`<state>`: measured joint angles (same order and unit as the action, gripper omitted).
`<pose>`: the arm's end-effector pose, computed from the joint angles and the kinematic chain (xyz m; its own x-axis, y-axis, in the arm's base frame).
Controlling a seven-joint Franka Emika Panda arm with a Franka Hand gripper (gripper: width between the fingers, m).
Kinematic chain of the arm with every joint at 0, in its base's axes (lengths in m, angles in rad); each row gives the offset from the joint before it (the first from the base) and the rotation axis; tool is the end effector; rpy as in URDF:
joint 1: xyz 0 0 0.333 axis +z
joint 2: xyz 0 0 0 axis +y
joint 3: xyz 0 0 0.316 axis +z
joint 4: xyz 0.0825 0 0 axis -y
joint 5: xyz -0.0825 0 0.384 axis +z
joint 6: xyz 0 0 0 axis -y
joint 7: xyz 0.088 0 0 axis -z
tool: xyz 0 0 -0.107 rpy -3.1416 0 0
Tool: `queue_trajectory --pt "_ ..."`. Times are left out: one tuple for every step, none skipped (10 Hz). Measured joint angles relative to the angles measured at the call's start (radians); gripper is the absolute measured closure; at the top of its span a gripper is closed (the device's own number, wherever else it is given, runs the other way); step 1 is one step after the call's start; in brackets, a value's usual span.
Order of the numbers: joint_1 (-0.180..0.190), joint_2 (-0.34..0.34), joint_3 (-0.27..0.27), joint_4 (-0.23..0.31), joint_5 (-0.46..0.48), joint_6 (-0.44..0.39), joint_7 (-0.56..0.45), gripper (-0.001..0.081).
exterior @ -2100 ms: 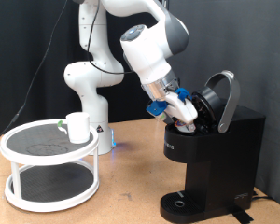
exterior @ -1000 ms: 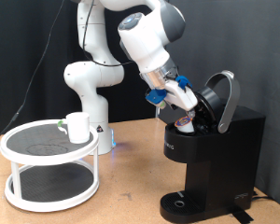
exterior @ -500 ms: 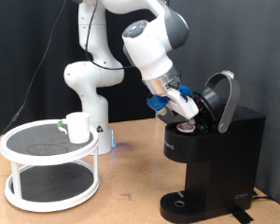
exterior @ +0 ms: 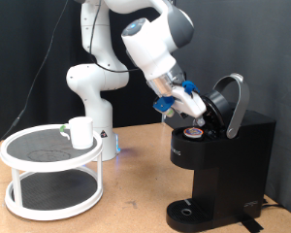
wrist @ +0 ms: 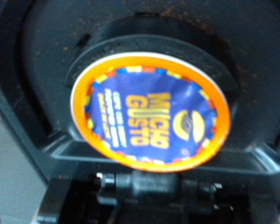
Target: Make a cup of coffee with the keurig machine
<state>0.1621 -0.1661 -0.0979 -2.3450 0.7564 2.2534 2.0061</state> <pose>0.4893 0.0497 0.4125 -0.7027 -0.5162 -0.4897 -0.6936 0.6503 0.3098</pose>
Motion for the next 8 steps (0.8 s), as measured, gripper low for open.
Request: queue_trajectory --pt "-0.006 -0.018 -0.005 -0.007 0.000 -0.019 -0.002 0.0071" --pt "-0.006 -0.016 -0.004 -0.007 -0.001 -0.017 -0.002 0.0071" --pt "-0.006 -0.018 -0.004 -0.007 0.020 -0.006 -0.012 0.0071" --pt "-0.006 -0.028 -0.009 -0.005 0.059 -0.002 -0.035 0.0071" --pt "-0.006 -0.049 -0.018 -0.003 0.089 -0.009 -0.055 0.0071" --pt "-0.008 -0.074 -0.030 0.001 0.107 -0.020 -0.060 0.0071" --pt "-0.010 -0.100 -0.040 0.007 0.117 -0.031 -0.060 0.0071" --pt "-0.010 -0.123 -0.049 0.017 0.124 -0.041 -0.056 0.0071"
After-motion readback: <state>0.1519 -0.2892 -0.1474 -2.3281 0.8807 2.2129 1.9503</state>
